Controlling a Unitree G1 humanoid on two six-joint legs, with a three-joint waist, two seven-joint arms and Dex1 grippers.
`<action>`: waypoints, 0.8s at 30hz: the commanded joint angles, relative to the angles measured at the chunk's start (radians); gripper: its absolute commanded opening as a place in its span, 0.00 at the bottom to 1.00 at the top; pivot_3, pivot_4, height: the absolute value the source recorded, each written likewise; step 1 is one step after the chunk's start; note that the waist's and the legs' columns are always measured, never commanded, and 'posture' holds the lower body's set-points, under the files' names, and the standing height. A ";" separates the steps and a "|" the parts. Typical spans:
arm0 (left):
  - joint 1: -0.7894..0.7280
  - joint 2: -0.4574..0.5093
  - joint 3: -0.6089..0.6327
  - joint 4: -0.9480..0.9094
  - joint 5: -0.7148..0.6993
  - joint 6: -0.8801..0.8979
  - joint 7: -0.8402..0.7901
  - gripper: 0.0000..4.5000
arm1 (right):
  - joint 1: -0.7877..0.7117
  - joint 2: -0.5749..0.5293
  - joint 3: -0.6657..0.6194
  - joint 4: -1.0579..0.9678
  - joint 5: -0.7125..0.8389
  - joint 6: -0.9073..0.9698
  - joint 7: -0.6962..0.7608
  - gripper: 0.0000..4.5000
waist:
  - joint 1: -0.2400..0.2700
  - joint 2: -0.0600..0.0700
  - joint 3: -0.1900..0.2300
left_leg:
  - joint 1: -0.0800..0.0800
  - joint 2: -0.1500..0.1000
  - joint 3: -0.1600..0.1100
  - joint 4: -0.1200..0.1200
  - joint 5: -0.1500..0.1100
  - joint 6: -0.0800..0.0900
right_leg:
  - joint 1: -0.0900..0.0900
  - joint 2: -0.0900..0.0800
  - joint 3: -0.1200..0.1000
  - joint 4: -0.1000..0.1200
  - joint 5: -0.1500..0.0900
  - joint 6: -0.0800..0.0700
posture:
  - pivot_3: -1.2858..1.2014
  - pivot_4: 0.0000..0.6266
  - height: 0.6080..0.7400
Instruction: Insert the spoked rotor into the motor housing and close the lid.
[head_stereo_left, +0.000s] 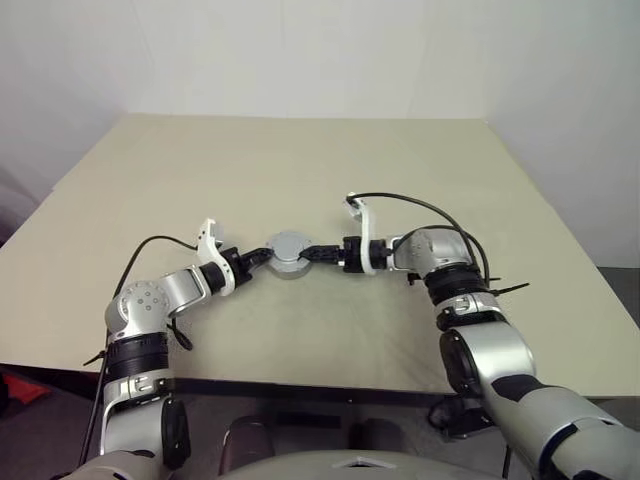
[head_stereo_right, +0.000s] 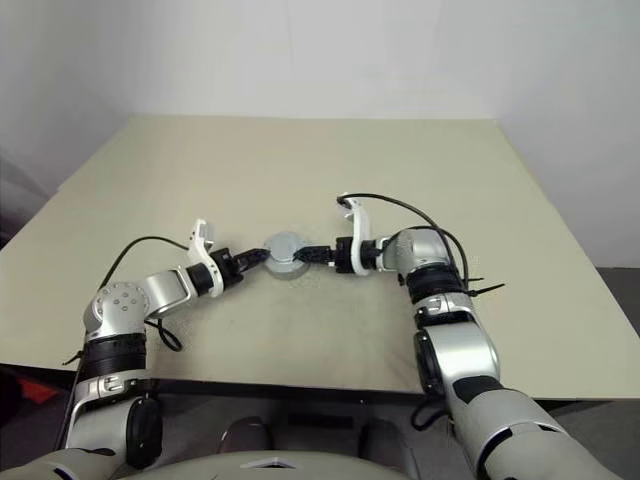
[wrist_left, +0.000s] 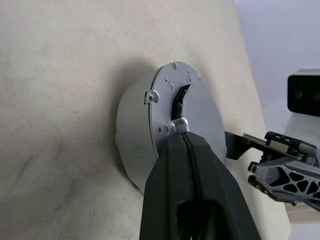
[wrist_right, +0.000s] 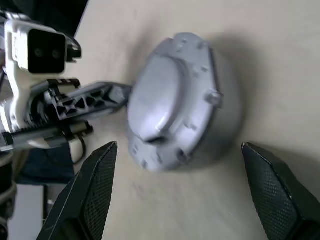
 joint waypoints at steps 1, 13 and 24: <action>0.013 0.001 -0.011 -0.004 0.014 0.018 0.018 0.00 | -0.022 0.068 -0.039 0.041 0.044 0.027 -0.048 1.00 | -0.004 0.000 0.000 | 0.000 0.000 0.000 0.000 0.000 0.000 | 0.000 0.000 0.000 0.000 0.000 0.000 | 0.52 0.00 1.00; 0.021 0.013 -0.005 -0.013 0.019 0.019 0.023 0.00 | -0.127 0.164 -0.240 0.161 0.127 0.043 -0.172 1.00 | -0.012 0.000 0.000 | 0.001 0.001 0.000 -0.003 0.002 -0.004 | -0.002 0.001 0.000 0.001 0.001 -0.001 | 0.52 0.00 1.00; 0.025 0.023 0.003 -0.019 0.022 0.019 0.025 0.00 | -0.145 0.222 -0.270 0.169 0.137 0.020 -0.221 1.00 | -0.004 0.001 0.001 | -0.002 0.000 0.000 -0.003 0.002 -0.004 | -0.007 0.001 -0.001 -0.001 0.001 -0.001 | 0.52 0.00 1.00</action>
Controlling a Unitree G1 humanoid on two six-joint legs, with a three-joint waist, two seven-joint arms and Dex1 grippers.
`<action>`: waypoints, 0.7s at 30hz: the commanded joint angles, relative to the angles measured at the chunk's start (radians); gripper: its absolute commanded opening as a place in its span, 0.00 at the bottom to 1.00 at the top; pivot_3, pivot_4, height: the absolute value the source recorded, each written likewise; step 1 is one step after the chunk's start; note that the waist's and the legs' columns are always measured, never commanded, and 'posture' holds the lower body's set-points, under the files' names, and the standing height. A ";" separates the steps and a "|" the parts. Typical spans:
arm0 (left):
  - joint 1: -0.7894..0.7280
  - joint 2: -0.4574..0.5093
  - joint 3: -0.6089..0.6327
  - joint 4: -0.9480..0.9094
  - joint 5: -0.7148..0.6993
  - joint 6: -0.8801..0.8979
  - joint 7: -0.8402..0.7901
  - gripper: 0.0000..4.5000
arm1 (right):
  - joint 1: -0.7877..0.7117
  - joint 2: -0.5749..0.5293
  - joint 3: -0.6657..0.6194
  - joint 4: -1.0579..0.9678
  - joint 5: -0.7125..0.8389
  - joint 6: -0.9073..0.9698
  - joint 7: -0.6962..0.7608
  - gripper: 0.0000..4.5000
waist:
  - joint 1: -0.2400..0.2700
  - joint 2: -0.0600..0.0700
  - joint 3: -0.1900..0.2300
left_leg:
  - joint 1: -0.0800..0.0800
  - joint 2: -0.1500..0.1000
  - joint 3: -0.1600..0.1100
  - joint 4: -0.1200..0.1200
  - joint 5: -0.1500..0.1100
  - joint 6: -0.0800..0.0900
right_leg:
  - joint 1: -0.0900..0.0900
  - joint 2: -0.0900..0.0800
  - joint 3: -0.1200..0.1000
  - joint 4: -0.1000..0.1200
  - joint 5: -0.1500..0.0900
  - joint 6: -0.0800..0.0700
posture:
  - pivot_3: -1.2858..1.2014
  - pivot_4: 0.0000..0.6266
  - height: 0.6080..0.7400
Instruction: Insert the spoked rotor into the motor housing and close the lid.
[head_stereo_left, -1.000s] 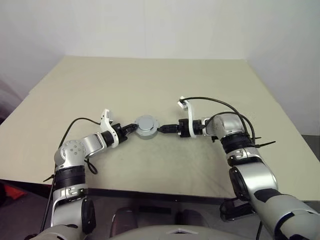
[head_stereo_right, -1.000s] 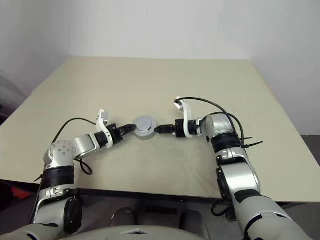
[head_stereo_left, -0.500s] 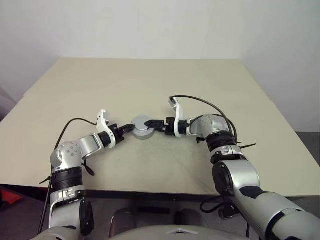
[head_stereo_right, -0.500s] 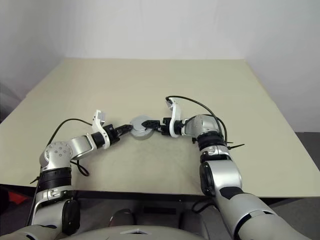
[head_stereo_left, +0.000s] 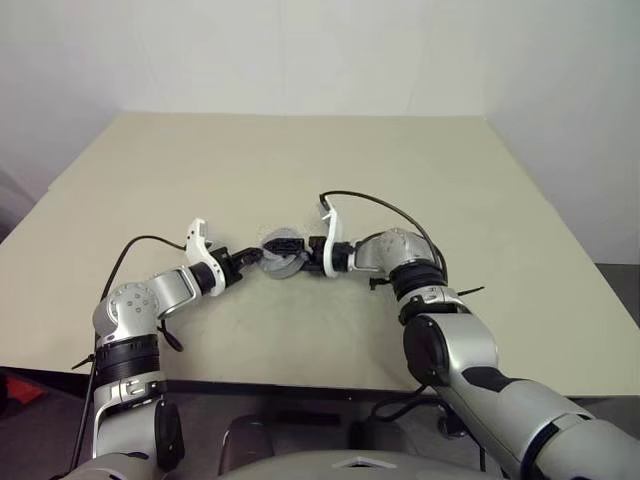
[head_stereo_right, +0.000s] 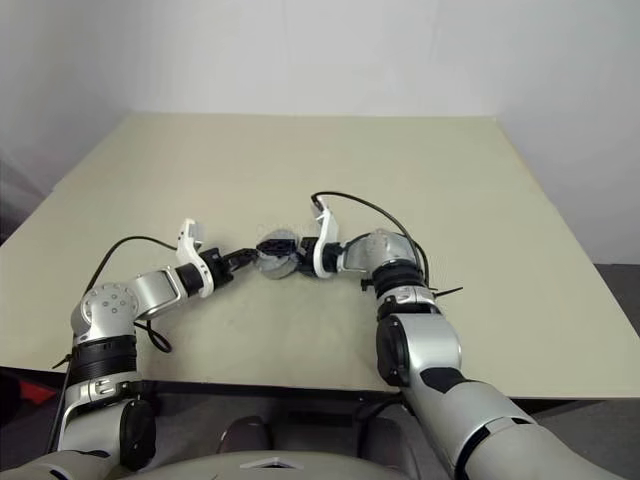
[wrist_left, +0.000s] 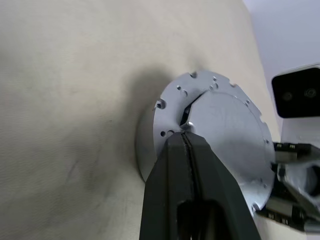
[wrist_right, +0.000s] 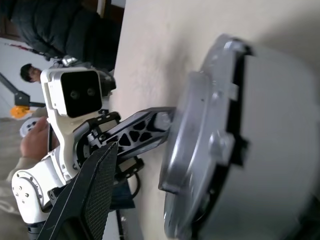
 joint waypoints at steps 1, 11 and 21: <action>0.013 -0.005 -0.023 0.002 0.016 0.018 0.013 0.00 | -0.050 0.034 -0.030 -0.006 0.044 -0.046 -0.035 0.96 | 0.000 0.000 0.000 | 0.000 0.000 0.000 0.000 0.000 0.000 | 0.000 0.000 0.000 0.000 0.000 0.000 | 0.52 0.00 1.00; 0.011 -0.008 -0.028 0.003 0.024 0.012 0.009 0.00 | -0.056 0.041 -0.092 0.046 0.050 -0.168 -0.155 0.46 | -0.001 0.000 0.000 | 0.000 0.000 0.000 0.000 0.000 -0.001 | 0.001 0.000 0.000 0.001 0.000 0.000 | 0.52 0.00 1.00; 0.028 -0.005 -0.016 -0.042 0.037 -0.093 -0.039 0.00 | -0.082 0.034 -0.166 0.077 0.104 -0.219 -0.202 0.46 | 0.000 0.000 0.000 | 0.000 0.000 0.000 0.000 0.002 -0.003 | 0.001 0.000 0.000 0.003 0.000 0.000 | 0.52 0.00 1.00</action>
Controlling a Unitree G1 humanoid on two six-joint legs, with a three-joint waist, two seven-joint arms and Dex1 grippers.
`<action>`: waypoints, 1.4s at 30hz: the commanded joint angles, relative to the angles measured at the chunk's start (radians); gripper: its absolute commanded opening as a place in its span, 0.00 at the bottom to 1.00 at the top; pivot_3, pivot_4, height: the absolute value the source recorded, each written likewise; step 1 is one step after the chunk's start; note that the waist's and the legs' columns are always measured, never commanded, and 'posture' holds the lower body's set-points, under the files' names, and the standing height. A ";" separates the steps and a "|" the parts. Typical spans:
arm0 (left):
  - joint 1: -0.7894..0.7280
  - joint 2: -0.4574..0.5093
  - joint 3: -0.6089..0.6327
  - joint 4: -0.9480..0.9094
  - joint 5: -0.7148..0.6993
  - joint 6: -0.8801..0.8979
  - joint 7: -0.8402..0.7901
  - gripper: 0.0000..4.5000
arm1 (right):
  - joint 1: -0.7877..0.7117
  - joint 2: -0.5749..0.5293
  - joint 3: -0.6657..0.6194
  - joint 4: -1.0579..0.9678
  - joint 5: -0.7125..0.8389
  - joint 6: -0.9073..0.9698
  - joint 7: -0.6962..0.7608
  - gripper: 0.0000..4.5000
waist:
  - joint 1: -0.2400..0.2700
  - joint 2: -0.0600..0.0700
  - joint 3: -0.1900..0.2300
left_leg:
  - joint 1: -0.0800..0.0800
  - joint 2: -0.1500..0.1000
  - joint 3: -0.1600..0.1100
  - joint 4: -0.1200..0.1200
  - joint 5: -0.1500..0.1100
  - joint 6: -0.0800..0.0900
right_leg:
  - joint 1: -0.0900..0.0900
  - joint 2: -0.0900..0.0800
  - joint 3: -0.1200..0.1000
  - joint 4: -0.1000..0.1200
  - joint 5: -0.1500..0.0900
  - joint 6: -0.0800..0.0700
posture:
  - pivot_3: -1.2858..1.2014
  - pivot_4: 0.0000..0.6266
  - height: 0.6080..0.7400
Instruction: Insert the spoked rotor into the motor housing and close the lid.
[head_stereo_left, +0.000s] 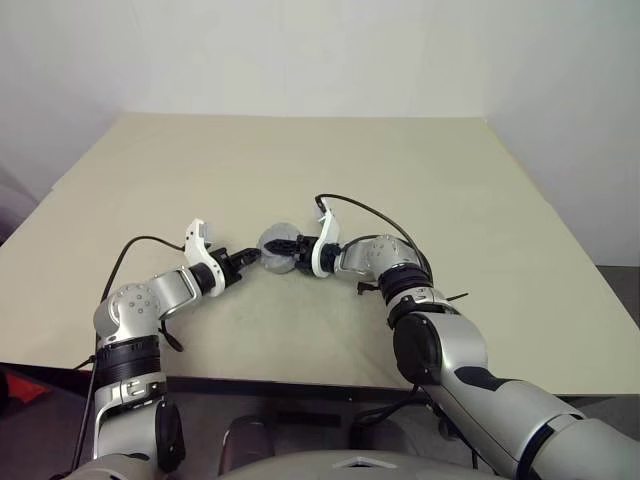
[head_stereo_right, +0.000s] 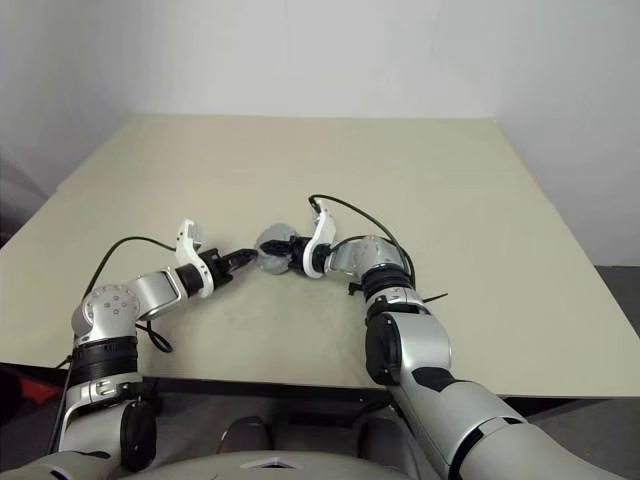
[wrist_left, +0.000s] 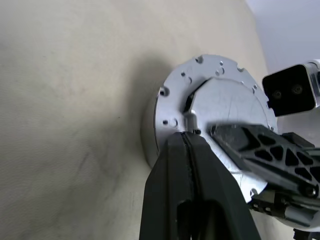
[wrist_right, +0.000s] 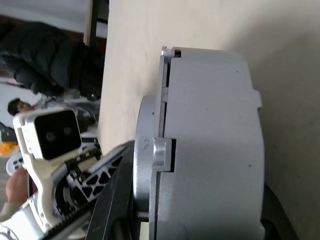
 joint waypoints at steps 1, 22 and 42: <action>0.015 0.000 0.006 -0.041 0.006 -0.065 -0.022 0.00 | -0.068 -0.002 -0.056 -0.031 0.070 -0.059 -0.006 0.46 | 0.001 0.000 0.001 | 0.000 0.000 0.000 0.000 0.000 0.000 | -0.001 0.000 0.000 0.000 0.000 0.000 | 0.52 0.00 1.00; 0.089 -0.052 0.220 -0.130 -0.296 -0.259 -0.011 0.64 | -0.163 -0.018 -0.149 -0.159 0.313 0.283 -0.018 0.46 | 0.023 -0.001 0.002 | -0.018 0.002 -0.001 0.004 -0.002 0.003 | -0.018 0.001 -0.002 -0.001 0.002 0.002 | 0.52 0.00 1.00; -0.010 -0.036 0.119 0.090 -0.748 -0.089 0.139 0.92 | -0.058 -0.027 0.005 -0.344 0.323 0.384 0.073 0.46 | 0.034 -0.003 0.002 | -0.016 0.002 -0.001 0.013 -0.001 0.001 | -0.017 0.001 0.000 0.008 0.004 0.005 | 0.52 0.00 1.00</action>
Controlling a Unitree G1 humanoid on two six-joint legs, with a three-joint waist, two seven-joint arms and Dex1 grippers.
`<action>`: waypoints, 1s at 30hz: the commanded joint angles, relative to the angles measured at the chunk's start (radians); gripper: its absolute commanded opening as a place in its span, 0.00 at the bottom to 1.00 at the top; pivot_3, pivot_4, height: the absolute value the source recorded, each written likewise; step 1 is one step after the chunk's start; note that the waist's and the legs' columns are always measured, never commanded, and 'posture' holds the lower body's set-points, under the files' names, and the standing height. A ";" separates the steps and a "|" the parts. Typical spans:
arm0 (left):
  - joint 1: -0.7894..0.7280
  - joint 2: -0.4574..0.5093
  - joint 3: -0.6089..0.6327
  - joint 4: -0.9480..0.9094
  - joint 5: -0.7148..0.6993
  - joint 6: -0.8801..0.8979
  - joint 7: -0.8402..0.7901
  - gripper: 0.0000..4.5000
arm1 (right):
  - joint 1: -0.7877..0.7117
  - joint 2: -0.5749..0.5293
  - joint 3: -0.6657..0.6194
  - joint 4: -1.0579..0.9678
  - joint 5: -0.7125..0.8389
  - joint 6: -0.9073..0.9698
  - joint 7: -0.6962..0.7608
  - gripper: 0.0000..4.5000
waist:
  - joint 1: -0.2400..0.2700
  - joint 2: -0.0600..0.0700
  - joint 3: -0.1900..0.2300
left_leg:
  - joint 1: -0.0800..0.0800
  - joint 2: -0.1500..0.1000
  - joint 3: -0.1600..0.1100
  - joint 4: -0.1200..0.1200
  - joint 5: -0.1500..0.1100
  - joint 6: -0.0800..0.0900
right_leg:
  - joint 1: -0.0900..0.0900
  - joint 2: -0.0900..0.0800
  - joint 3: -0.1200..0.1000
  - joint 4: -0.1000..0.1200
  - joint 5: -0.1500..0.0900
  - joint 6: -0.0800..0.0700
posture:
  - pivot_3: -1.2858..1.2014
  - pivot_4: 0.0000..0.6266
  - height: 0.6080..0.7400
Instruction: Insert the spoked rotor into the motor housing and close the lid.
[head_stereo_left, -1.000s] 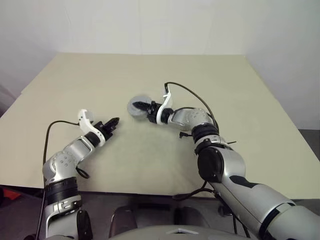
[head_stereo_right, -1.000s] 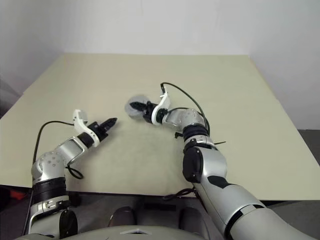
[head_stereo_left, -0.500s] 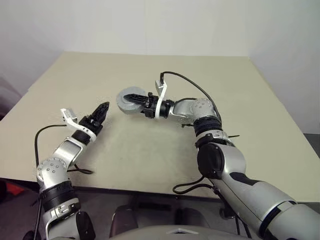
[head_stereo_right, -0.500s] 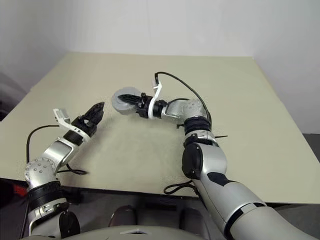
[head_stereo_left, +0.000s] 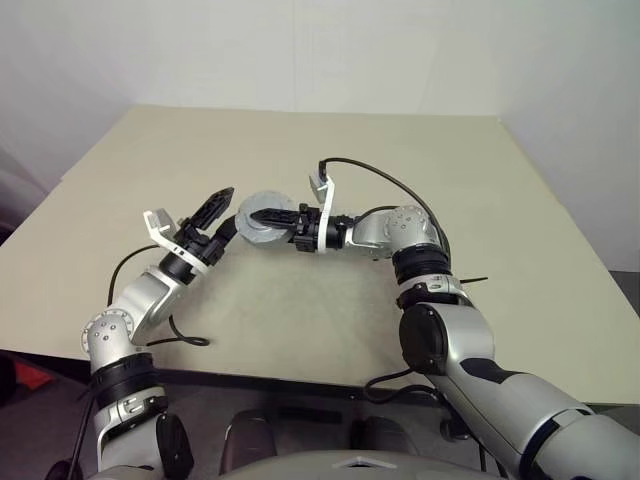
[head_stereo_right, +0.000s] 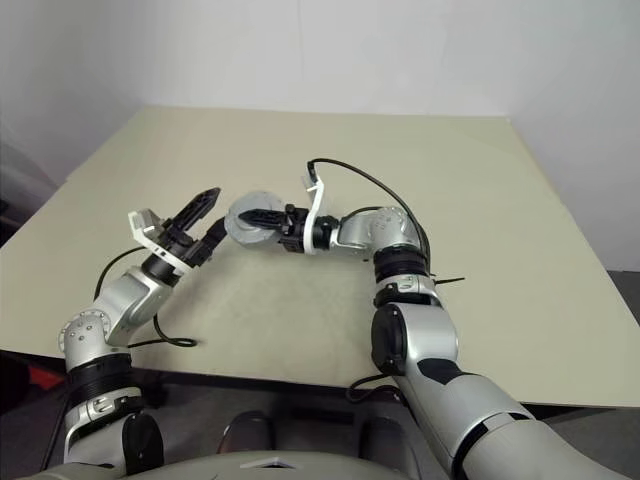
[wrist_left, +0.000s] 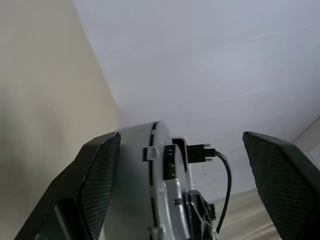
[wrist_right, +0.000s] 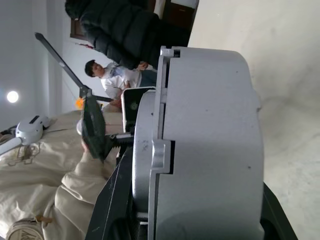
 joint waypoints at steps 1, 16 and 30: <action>-0.046 0.017 -0.048 0.040 -0.004 0.027 0.007 0.92 | -0.027 0.015 -0.019 -0.086 0.070 0.018 0.033 0.46 | 0.000 0.000 0.000 | 0.000 0.000 0.000 0.000 0.000 0.000 | 0.000 0.000 0.000 0.000 0.000 0.000 | 0.52 0.00 1.00; -0.054 0.032 -0.086 0.054 0.040 0.018 -0.015 0.83 | -0.011 0.019 -0.017 -0.120 0.066 0.007 0.016 0.46 | -0.001 -0.001 0.000 | 0.000 0.000 0.000 0.000 0.000 0.000 | 0.000 0.000 0.000 0.000 0.000 0.000 | 0.52 0.00 1.00; -0.042 0.031 -0.073 0.038 0.031 -0.010 -0.021 0.48 | 0.004 0.023 0.019 -0.131 0.035 -0.074 0.021 0.46 | -0.002 -0.001 0.000 | 0.000 0.000 0.000 0.001 0.000 0.000 | 0.000 0.000 0.000 0.001 0.000 0.000 | 0.52 0.00 1.00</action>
